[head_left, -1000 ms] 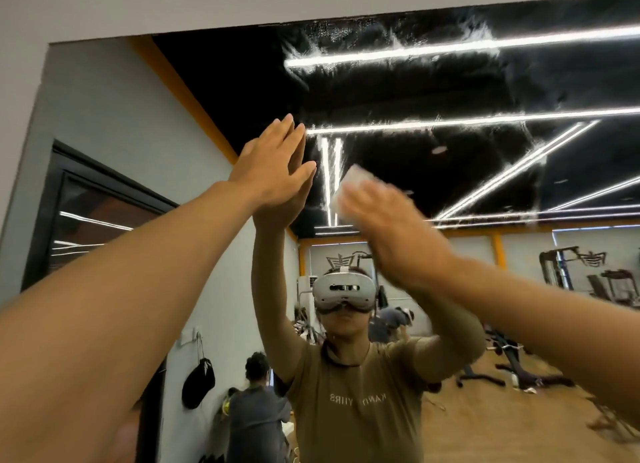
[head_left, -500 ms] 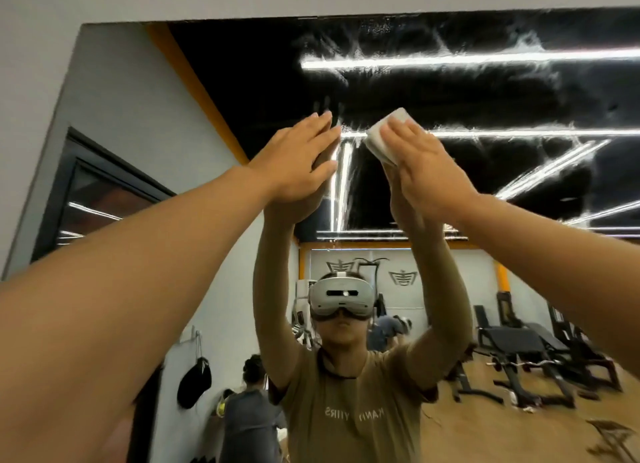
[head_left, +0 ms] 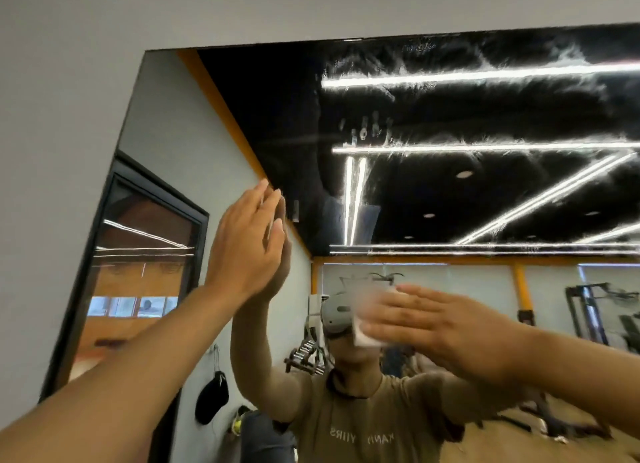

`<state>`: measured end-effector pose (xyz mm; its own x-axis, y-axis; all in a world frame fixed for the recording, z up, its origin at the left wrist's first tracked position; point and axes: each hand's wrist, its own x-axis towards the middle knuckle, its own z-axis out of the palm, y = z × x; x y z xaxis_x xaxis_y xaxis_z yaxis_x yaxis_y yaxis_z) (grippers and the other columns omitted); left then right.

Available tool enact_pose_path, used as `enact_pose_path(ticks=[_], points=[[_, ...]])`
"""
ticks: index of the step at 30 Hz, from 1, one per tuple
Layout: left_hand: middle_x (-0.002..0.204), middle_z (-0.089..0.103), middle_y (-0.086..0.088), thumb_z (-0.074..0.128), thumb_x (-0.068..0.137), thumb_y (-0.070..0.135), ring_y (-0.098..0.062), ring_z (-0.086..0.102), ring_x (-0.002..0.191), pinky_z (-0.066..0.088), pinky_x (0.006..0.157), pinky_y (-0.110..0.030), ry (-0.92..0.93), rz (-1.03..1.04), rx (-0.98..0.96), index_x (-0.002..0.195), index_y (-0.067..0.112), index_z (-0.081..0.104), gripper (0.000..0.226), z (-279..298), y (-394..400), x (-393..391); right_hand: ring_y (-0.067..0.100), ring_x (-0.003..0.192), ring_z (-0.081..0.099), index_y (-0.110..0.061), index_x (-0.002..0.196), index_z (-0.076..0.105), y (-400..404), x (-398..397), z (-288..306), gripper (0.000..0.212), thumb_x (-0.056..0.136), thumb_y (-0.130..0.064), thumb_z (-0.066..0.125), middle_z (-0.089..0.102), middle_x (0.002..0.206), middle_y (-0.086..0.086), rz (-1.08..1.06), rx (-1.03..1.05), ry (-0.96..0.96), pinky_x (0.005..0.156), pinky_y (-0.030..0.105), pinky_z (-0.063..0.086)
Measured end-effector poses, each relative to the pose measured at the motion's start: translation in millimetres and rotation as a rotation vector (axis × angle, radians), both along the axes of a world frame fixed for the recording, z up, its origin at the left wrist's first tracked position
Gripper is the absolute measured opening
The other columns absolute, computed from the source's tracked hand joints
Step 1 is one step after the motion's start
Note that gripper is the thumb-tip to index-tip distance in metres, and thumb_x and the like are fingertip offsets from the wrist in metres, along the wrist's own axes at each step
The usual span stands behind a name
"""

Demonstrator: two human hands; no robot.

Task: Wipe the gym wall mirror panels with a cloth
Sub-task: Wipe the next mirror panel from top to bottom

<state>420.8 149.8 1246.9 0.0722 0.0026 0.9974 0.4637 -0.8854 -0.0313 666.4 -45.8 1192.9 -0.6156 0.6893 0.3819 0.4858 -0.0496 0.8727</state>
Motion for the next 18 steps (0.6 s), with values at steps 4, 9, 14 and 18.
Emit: enact_pose_path(ticks=[4,9,14,18], points=[[0.164,0.018,0.003,0.027,0.099,0.042,-0.003,0.0,0.147,-0.008,0.115,-0.018,0.015,0.025,0.008,0.155,0.023,0.027,0.059,-19.9,15.6,-7.8,0.01,0.151,0.004,-0.025,0.154,0.03,17.6,-22.4,79.1,0.065,0.095,-0.007,0.048,0.019,0.163,-0.004,0.129,0.218,0.242,0.123,0.028,0.0],[0.164,0.017,0.003,0.027,0.1,0.04,-0.003,-0.002,0.147,-0.011,0.115,-0.017,-0.004,-0.004,0.031,0.154,0.024,0.023,0.056,-21.4,19.5,-3.2,0.031,0.148,0.02,-0.01,0.151,0.033,42.2,-56.9,173.5,0.056,0.097,-0.01,0.042,0.027,0.16,0.011,0.176,0.489,0.594,0.121,0.048,0.014],[0.163,0.022,0.0,0.024,0.102,0.042,-0.013,0.011,0.151,-0.01,0.119,-0.018,-0.016,-0.006,0.085,0.153,0.022,0.023,0.056,-24.6,25.7,-2.9,0.017,0.153,-0.002,-0.024,0.158,0.019,68.8,-72.1,101.0,0.064,0.099,-0.008,0.039,0.012,0.165,-0.004,0.203,0.368,0.46,0.123,0.033,-0.007],[0.163,0.02,0.001,0.021,0.101,0.043,-0.014,0.013,0.152,-0.005,0.121,-0.024,-0.007,-0.011,0.103,0.154,0.021,0.026,0.058,-24.5,29.6,-4.1,0.01,0.152,-0.006,-0.033,0.156,0.015,62.5,-74.9,24.0,0.067,0.098,-0.013,0.042,0.007,0.165,-0.01,0.109,0.031,0.166,0.124,0.034,-0.005]])
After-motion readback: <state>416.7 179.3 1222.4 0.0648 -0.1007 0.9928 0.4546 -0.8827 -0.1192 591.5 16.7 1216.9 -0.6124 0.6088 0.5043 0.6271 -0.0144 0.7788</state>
